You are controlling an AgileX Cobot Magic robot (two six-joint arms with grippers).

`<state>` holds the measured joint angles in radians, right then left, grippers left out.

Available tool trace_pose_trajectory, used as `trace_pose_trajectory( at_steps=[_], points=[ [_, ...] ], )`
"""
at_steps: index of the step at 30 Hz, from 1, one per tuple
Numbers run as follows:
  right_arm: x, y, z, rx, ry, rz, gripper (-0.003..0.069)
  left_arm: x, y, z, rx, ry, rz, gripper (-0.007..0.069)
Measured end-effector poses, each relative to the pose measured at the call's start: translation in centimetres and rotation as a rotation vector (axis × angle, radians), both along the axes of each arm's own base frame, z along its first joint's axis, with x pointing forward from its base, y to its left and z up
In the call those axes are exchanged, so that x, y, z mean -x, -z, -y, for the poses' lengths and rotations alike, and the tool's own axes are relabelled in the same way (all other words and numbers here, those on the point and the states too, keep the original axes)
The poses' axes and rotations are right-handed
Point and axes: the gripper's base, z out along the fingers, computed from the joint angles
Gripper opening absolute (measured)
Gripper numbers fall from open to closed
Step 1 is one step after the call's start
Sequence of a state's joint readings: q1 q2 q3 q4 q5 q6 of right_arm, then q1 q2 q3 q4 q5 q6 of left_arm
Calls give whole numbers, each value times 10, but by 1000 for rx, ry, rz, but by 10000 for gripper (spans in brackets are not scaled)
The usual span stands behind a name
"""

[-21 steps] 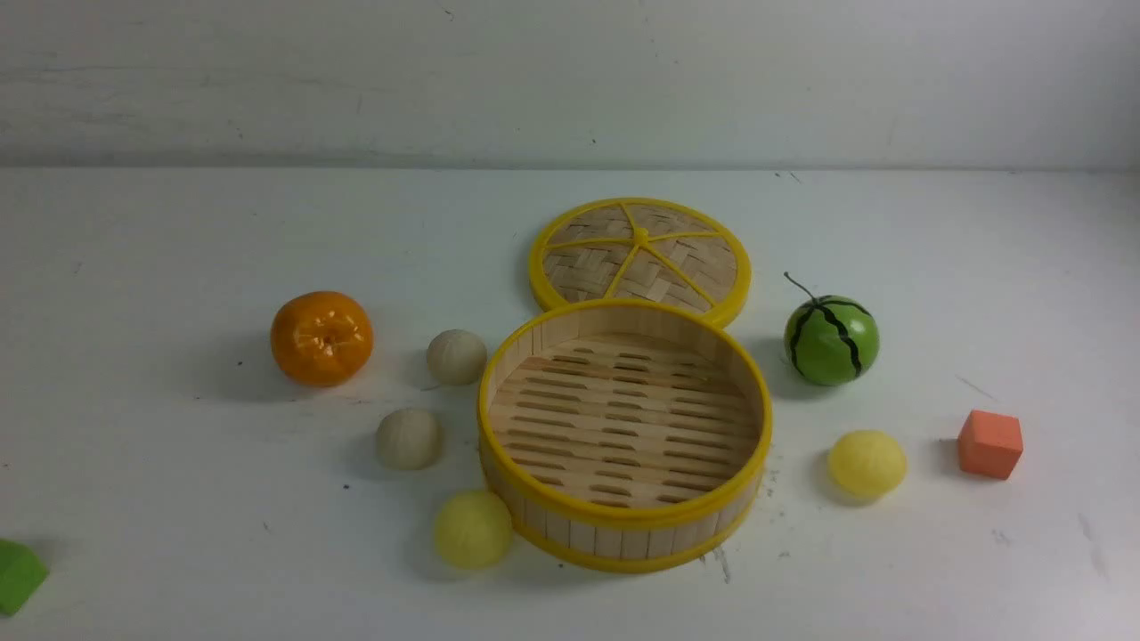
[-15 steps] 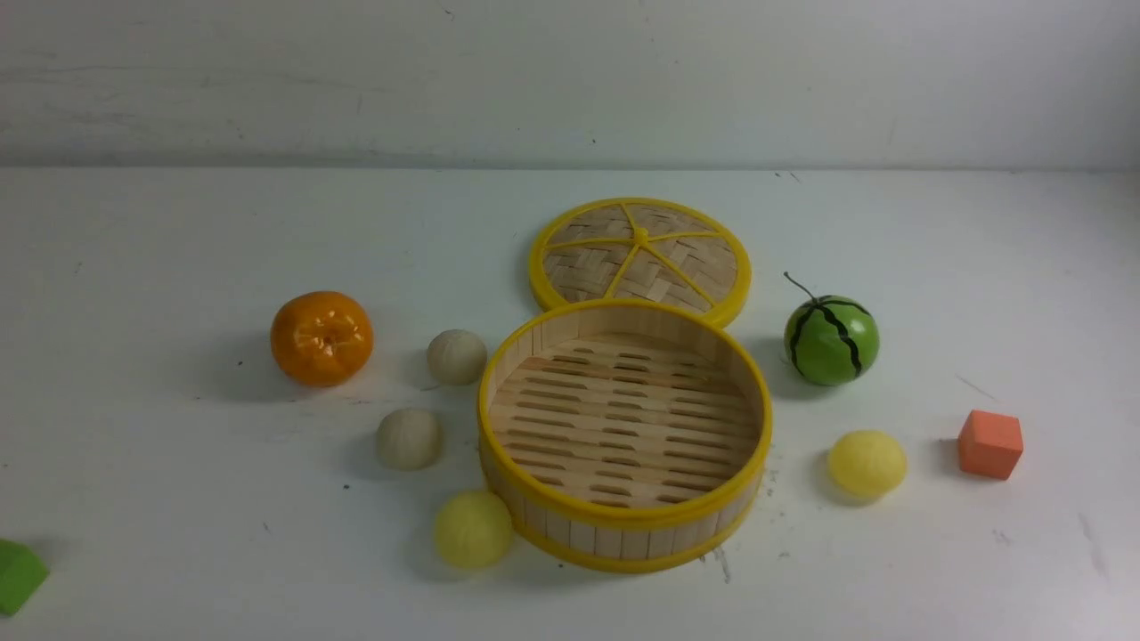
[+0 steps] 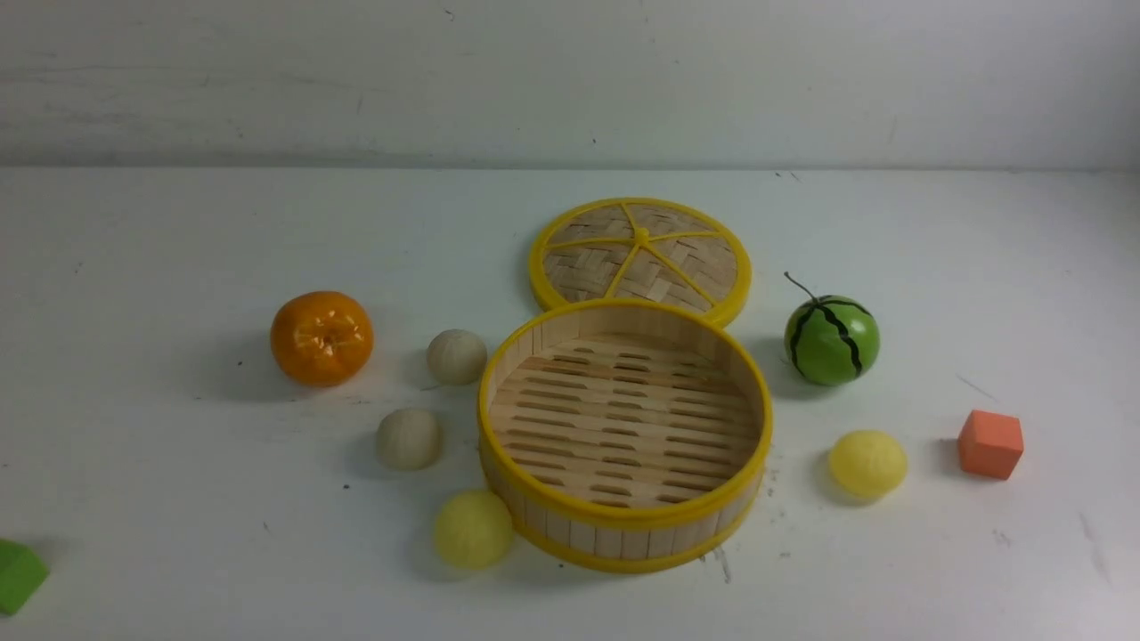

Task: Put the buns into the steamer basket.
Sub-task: Use the left arm to grab a steamed stuffed bun

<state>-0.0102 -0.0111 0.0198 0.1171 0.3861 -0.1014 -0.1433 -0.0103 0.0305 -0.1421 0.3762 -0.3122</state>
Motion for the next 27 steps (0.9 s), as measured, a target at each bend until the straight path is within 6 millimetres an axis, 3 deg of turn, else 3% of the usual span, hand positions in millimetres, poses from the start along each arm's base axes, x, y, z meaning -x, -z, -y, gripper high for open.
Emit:
trace_pose_trajectory(
  at_steps=[14,16,20,27],
  points=[
    [0,0,0,0,0,0,241,0,-1,0,16,-3,11,237],
    [0,0,0,0,0,0,241,-1,-4,1,77,-10,26,237],
    [0,0,0,0,0,0,241,-2,-13,4,356,-45,68,237],
    [0,0,0,0,0,0,241,-4,-29,0,588,-95,191,230]
  ],
)
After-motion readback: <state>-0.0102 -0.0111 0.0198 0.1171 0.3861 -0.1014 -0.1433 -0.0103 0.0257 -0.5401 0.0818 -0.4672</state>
